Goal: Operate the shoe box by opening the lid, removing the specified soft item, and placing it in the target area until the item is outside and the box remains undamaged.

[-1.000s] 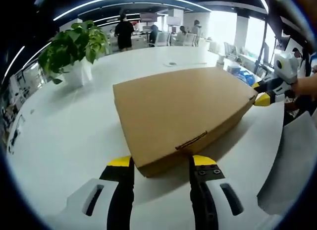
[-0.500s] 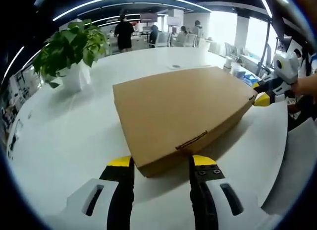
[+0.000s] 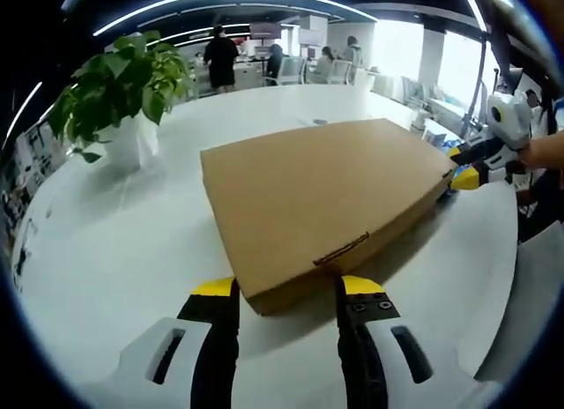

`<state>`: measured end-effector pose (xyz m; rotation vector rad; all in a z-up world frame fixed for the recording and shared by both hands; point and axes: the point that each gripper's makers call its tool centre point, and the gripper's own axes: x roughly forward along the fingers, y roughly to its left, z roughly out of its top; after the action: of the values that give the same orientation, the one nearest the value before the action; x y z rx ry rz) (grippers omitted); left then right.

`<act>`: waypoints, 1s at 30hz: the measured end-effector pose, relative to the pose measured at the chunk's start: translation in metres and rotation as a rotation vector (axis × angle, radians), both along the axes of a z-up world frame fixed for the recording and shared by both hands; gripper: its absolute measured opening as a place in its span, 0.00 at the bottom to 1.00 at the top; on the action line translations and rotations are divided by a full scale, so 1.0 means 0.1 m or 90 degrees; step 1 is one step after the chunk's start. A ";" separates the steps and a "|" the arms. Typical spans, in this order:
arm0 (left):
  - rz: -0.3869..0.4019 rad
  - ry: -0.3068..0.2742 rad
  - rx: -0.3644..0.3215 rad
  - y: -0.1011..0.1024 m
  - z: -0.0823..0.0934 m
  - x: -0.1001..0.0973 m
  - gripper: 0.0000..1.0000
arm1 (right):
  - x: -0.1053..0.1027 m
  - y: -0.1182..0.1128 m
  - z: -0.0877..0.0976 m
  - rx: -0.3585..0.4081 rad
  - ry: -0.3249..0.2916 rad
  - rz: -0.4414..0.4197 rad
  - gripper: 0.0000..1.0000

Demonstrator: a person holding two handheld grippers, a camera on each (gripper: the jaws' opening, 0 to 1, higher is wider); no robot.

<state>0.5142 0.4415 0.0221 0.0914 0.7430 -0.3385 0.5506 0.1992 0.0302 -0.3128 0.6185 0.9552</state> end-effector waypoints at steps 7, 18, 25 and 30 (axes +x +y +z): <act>-0.008 0.001 0.001 0.01 0.00 0.03 0.43 | 0.00 0.00 0.00 0.001 -0.002 -0.002 0.23; -0.009 -0.004 0.023 0.03 0.05 -0.10 0.47 | -0.02 -0.10 0.15 0.034 -0.019 -0.037 0.28; 0.001 -0.019 0.011 -0.03 0.18 -0.28 0.53 | -0.13 -0.32 0.28 0.046 -0.034 -0.067 0.33; 0.001 -0.038 -0.006 -0.16 0.30 -0.43 0.57 | -0.23 -0.51 0.40 0.068 -0.038 -0.106 0.37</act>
<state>0.4715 0.4258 0.0525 0.0917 0.6823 -0.3363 0.5278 0.1477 0.0702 -0.1908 0.5282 0.8133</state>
